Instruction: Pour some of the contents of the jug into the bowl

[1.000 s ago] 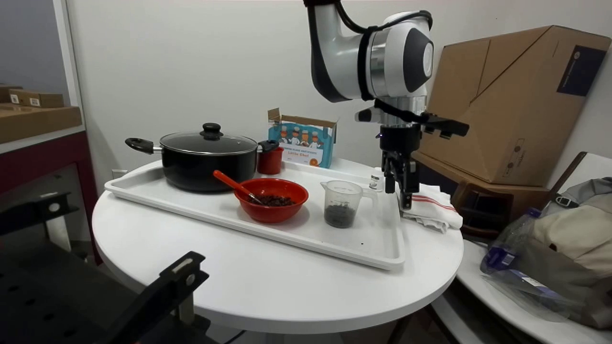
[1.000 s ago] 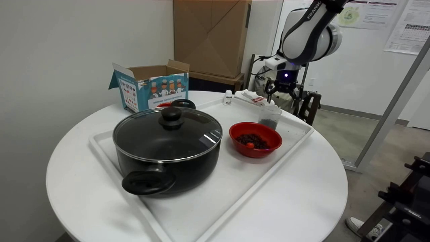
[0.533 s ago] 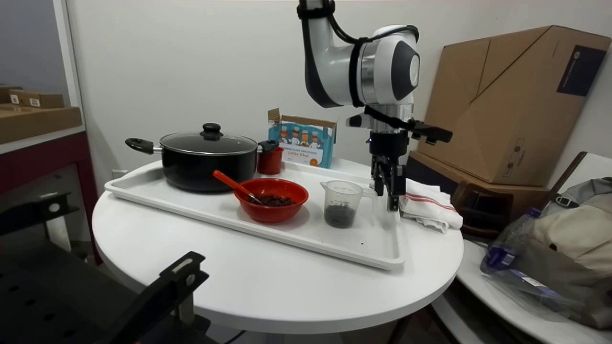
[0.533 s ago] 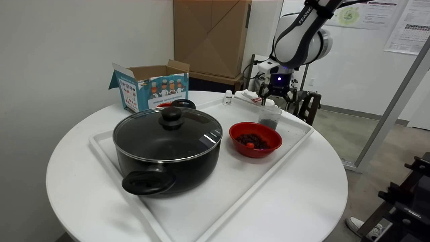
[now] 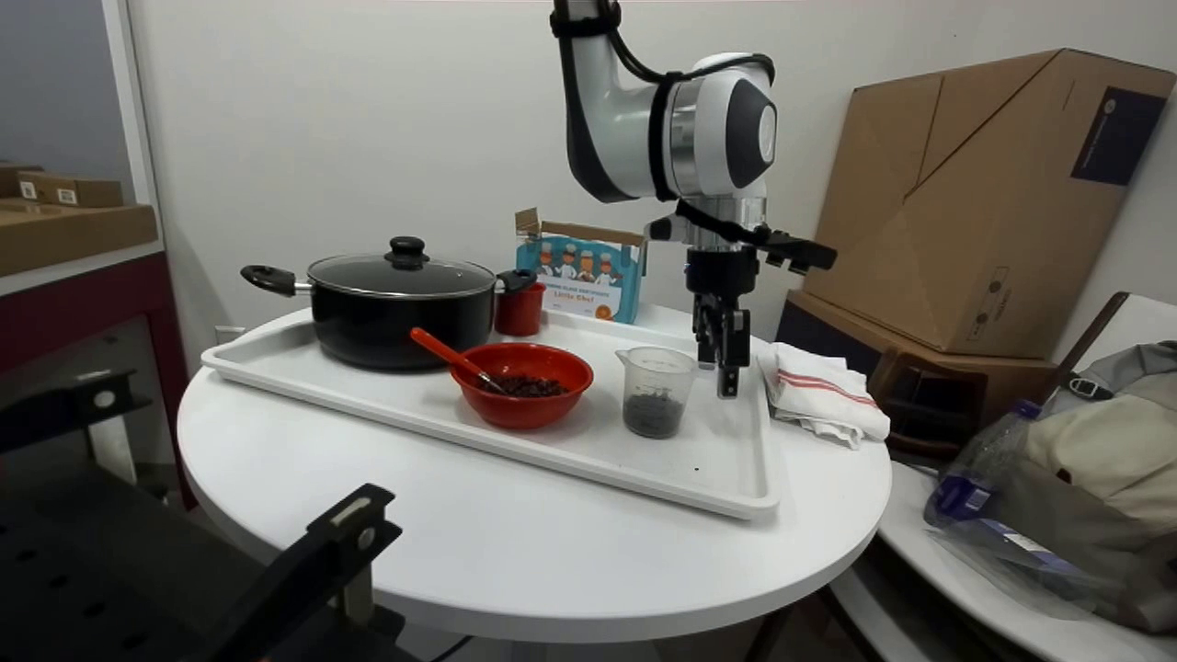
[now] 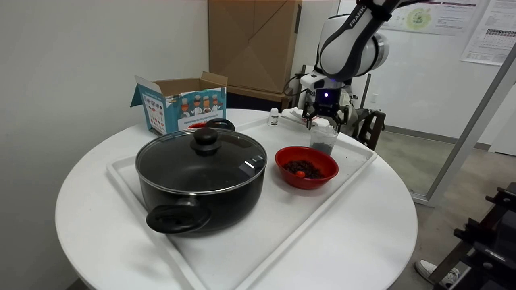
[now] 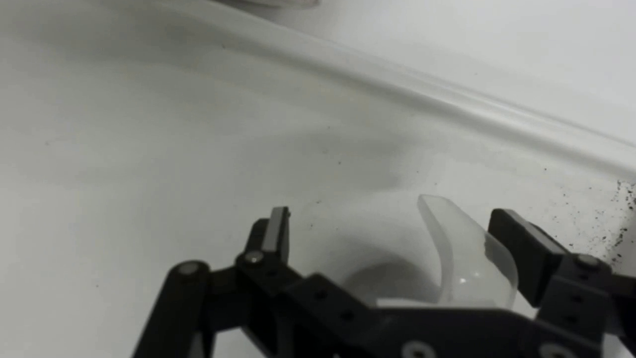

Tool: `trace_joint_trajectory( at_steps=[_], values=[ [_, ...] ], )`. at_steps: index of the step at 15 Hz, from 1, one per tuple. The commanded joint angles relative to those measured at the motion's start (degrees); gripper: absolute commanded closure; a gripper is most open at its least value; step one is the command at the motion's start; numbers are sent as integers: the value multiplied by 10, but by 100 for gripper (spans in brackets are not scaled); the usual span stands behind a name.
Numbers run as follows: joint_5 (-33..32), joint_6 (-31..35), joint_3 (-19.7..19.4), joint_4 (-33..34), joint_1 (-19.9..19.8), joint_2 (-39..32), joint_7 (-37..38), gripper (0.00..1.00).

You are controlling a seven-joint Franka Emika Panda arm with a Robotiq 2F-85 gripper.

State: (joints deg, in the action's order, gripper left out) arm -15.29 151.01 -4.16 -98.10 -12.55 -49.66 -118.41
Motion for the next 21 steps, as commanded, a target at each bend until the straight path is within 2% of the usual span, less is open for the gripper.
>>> trace_joint_trajectory(
  at_steps=[1,3,5,10,12,13,14,17,21],
  values=[
    [-8,-14,-3,2,6,4,21,0],
    [-8,-13,-2,-1,4,5,20,26],
    [-10,-12,-4,-3,5,6,20,40],
    [-14,-6,-4,-12,5,10,18,81],
    [-17,-7,-4,-14,6,12,17,94],
    [-18,-7,-4,-15,7,12,16,98],
    [-20,-7,-5,-16,7,13,16,94],
    [-22,-10,-5,-18,10,15,17,94],
    [-48,-12,-26,-16,39,22,36,94]
  ],
)
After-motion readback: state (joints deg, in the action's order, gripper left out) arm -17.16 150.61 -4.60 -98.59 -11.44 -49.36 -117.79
